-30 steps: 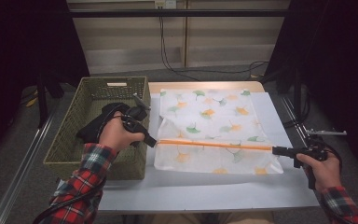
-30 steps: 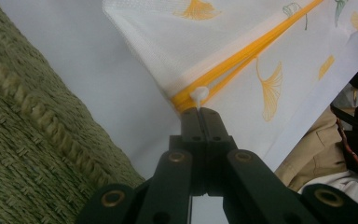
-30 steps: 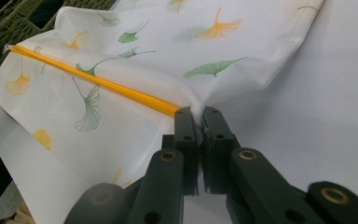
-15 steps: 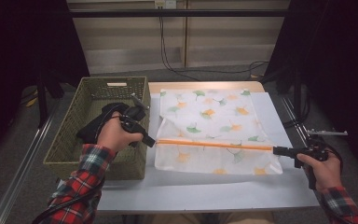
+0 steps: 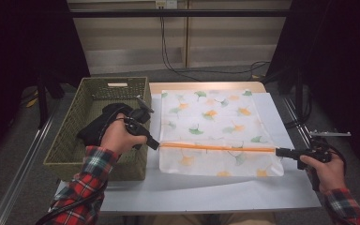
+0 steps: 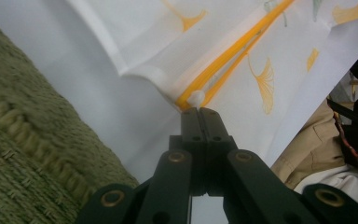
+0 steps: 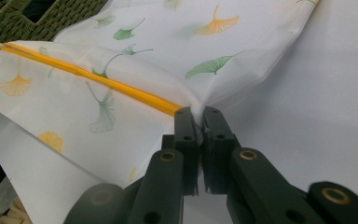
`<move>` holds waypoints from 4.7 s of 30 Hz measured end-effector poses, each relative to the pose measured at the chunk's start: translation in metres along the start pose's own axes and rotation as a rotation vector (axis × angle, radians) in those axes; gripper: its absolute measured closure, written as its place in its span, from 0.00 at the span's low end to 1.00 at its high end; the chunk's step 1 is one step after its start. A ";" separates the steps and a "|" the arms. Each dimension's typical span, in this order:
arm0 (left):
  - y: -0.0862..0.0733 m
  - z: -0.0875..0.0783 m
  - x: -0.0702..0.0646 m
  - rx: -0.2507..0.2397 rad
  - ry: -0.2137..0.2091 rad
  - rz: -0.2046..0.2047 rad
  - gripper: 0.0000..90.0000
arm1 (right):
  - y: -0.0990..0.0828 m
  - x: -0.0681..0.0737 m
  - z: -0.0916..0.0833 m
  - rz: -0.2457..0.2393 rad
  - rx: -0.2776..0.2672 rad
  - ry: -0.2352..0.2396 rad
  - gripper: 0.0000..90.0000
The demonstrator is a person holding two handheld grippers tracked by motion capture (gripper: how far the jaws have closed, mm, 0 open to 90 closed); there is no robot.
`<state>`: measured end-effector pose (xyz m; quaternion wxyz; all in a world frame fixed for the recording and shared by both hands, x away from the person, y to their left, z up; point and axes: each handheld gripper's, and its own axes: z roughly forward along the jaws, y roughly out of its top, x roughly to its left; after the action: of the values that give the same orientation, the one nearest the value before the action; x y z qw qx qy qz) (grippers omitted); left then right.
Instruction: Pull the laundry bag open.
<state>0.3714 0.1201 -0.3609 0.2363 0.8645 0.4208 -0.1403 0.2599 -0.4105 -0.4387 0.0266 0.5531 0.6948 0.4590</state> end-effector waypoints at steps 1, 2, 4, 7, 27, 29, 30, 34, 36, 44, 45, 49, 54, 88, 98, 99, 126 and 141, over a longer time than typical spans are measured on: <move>0.001 0.000 0.000 0.027 0.001 0.028 1.00 | 0.000 0.000 0.000 0.003 0.003 -0.003 0.96; 0.001 0.003 -0.004 0.007 -0.004 0.005 1.00 | 0.000 0.000 0.000 0.002 0.003 -0.007 0.96; 0.002 0.005 -0.005 0.035 -0.012 0.034 1.00 | 0.000 0.000 0.000 -0.002 0.012 -0.007 0.96; 0.003 0.009 -0.007 0.042 -0.008 0.048 1.00 | -0.001 0.000 0.002 -0.003 0.022 -0.002 0.95; 0.005 0.025 -0.009 0.062 -0.003 0.031 0.98 | -0.003 0.003 0.007 -0.026 0.063 -0.006 0.84; 0.005 0.026 -0.009 0.062 -0.003 0.036 0.96 | -0.003 0.004 0.008 -0.029 0.058 -0.010 0.78; 0.005 0.026 -0.009 0.069 -0.004 0.042 0.96 | -0.003 0.004 0.008 -0.029 0.058 -0.014 0.77; 0.005 0.028 -0.010 0.048 -0.012 0.016 0.93 | -0.002 0.005 0.010 -0.044 0.055 -0.026 0.67; 0.005 0.030 -0.011 0.039 -0.019 0.012 0.93 | -0.002 0.005 0.010 -0.054 0.054 -0.030 0.64; 0.007 0.035 -0.015 -0.029 -0.003 0.074 0.67 | 0.000 0.009 0.013 -0.072 0.048 -0.045 0.49; 0.007 0.036 -0.016 -0.053 -0.004 0.062 0.62 | 0.000 0.009 0.014 -0.078 0.049 -0.044 0.47; 0.008 0.039 -0.021 -0.062 0.004 0.105 0.54 | 0.001 0.012 0.017 -0.094 0.059 -0.045 0.42; 0.010 0.047 -0.024 -0.101 -0.001 0.104 0.38 | 0.002 0.016 0.022 -0.121 0.067 -0.049 0.36; 0.005 0.065 -0.037 -0.227 -0.014 0.114 0.12 | 0.020 0.078 0.100 -0.348 0.186 0.024 0.22; 0.001 0.066 -0.033 -0.216 -0.036 0.097 0.12 | 0.018 0.092 0.134 -0.401 0.208 0.057 0.22; 0.002 0.066 -0.033 -0.213 -0.043 0.099 0.12 | 0.018 0.092 0.135 -0.399 0.211 0.054 0.22; 0.001 0.071 -0.030 -0.203 -0.059 0.092 0.12 | 0.009 0.101 0.169 -0.539 0.193 -0.027 0.28; 0.000 0.071 -0.029 -0.187 -0.042 0.104 0.12 | 0.007 0.102 0.169 -0.557 0.165 -0.086 0.44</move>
<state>0.3506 0.0633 -0.4079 0.3317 0.8562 0.3815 -0.1063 0.3173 -0.2274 -0.4835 0.1360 0.3602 0.8531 0.3521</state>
